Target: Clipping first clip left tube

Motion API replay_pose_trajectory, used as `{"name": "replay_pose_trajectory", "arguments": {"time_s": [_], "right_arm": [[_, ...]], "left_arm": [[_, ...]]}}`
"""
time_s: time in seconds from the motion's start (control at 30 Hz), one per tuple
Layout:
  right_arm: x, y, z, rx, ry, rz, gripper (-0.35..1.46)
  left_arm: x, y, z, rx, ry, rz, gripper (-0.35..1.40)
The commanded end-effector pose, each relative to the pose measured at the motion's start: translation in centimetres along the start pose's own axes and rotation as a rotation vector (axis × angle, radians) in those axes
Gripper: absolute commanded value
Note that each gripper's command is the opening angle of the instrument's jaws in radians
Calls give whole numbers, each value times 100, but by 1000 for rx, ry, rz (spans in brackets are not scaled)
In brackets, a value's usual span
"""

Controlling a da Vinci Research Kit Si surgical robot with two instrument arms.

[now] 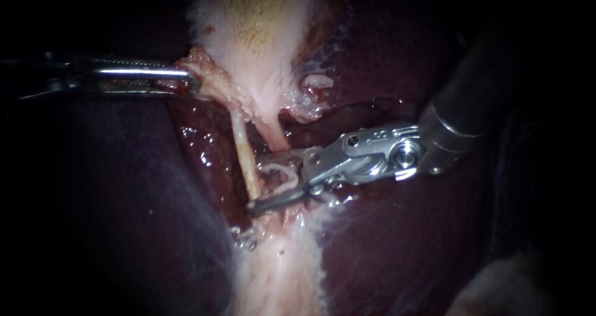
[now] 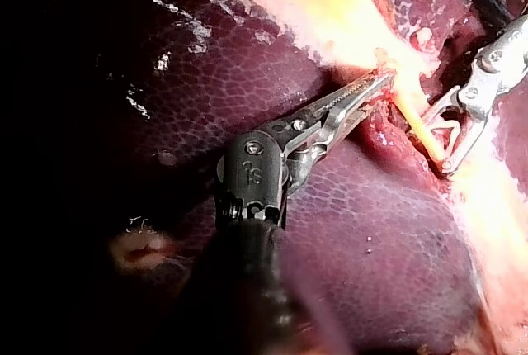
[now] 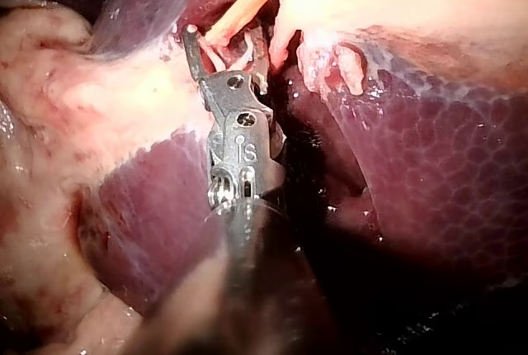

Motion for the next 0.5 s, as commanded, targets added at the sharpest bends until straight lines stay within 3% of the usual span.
{"name": "replay_pose_trajectory", "arguments": {"time_s": [0.03, 0.3, 0.5], "right_arm": [[-1, -2, 2, 3, 10, 6, 50], [3, -6, 9, 37, 60, 23, 50], [8, -18, 8, 92, 91, 34, 50]], "left_arm": [[0, 0, 0, 1, 0, 0, -35], [0, 0, 1, 1, 0, 0, -35], [0, 0, 1, 1, 0, 0, -35]]}}
